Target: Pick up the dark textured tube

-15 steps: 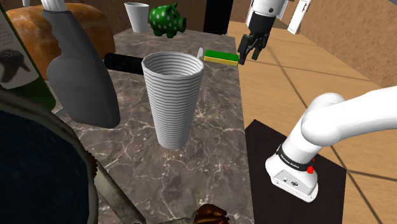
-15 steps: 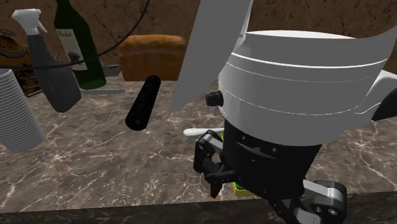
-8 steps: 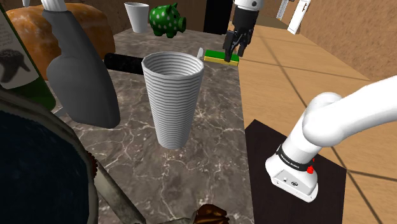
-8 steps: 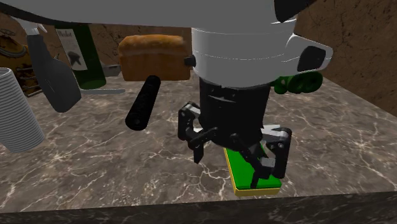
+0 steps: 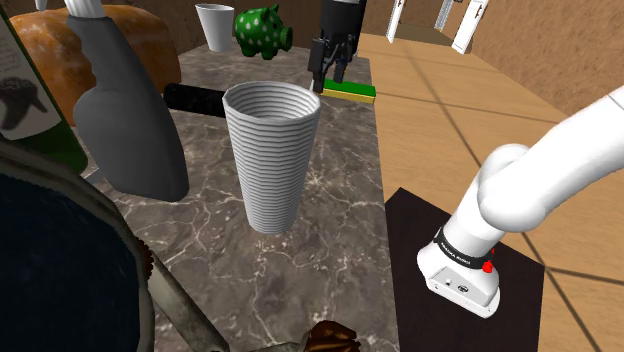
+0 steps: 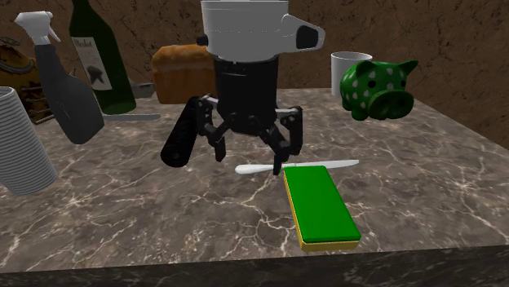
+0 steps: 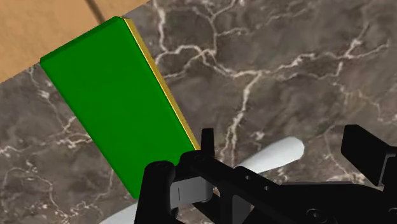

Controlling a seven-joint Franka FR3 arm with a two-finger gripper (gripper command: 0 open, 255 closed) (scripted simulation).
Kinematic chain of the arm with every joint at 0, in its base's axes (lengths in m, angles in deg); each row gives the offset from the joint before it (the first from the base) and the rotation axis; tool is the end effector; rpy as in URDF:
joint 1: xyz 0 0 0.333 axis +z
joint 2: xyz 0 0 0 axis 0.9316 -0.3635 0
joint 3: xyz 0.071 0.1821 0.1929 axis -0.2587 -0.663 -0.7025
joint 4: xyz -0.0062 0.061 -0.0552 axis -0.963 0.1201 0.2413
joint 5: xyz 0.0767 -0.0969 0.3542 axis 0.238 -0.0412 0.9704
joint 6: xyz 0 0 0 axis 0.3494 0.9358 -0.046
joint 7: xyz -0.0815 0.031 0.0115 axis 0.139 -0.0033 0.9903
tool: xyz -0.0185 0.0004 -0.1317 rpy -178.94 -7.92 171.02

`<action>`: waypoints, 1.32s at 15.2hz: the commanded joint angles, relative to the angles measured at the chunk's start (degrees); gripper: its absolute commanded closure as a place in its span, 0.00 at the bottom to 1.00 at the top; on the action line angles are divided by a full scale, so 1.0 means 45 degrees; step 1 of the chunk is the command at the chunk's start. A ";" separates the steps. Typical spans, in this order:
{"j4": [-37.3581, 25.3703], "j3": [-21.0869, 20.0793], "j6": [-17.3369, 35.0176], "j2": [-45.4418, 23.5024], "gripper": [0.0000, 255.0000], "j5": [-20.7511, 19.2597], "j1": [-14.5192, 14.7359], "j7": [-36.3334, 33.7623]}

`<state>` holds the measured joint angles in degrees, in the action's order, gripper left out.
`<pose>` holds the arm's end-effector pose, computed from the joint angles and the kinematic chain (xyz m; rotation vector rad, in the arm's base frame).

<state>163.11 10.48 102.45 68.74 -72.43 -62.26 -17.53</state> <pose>0.4096 0.1318 0.5306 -3.1262 -0.2411 -0.0132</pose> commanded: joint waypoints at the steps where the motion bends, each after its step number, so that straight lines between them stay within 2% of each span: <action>1: -0.0959 -0.0316 -0.0079 -0.0929 0.00 0.0027 0.0201 -0.0029; 8: -0.4239 -0.1383 -0.0728 -0.3743 0.00 -0.0165 0.0935 -0.0190; 15: -0.8228 -0.2407 -0.1906 -0.6827 0.00 -0.0890 0.1955 -0.0509; 20: -0.7046 -0.2368 -0.0962 -0.6576 0.00 -0.0801 0.1903 -0.0424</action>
<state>130.07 -0.18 97.11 38.79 -76.16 -53.66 -19.51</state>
